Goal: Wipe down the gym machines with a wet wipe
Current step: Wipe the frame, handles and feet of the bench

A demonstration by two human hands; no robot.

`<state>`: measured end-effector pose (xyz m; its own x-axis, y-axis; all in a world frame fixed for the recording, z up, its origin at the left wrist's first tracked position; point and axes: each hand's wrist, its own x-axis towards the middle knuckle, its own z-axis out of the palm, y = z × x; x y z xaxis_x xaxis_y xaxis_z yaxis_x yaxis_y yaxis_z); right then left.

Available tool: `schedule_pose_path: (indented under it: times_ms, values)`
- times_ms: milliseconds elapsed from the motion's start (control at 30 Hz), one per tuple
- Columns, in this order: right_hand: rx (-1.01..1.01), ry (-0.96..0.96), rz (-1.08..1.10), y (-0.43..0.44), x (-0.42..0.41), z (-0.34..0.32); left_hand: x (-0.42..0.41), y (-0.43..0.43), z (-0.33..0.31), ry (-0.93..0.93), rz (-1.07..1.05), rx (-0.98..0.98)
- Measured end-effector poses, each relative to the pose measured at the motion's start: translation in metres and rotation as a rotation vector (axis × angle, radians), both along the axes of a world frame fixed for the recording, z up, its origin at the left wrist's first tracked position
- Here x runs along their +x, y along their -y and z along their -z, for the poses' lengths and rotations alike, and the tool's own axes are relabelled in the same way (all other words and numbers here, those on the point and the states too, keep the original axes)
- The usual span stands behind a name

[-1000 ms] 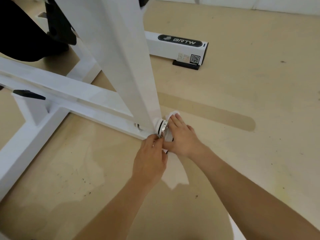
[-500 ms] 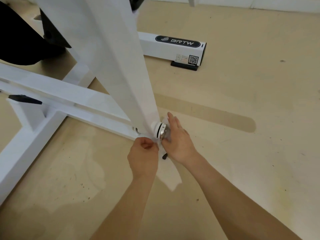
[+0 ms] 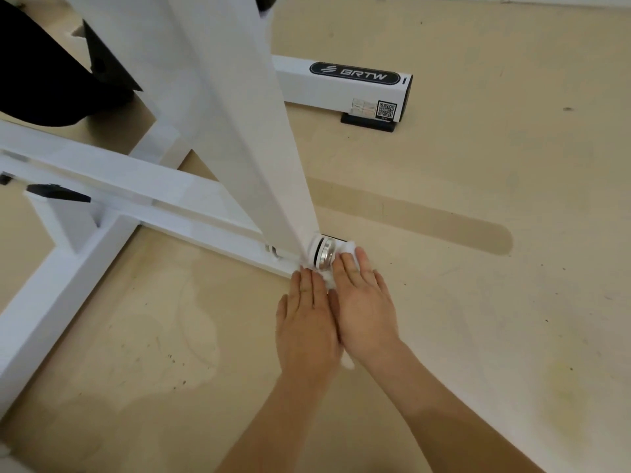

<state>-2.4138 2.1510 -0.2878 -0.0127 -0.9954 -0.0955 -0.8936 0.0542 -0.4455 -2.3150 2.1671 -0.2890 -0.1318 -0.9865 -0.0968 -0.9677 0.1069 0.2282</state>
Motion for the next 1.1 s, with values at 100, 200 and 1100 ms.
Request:
schedule_pose_path:
  times_ms: [100, 200, 1100]
  values:
    - [-0.173, 0.129, 0.093, -0.007, 0.001, 0.003, -0.002, -0.011, -0.003, -0.249, 0.095, 0.004]
    - [-0.25, 0.403, 0.261, -0.024, 0.006, -0.001, 0.006, -0.014, -0.015, -0.487, -0.02, 0.114]
    - [0.028, 0.08, 0.139, -0.043, 0.021, 0.026, 0.037, 0.019, 0.016, -0.305, 0.047, -0.145]
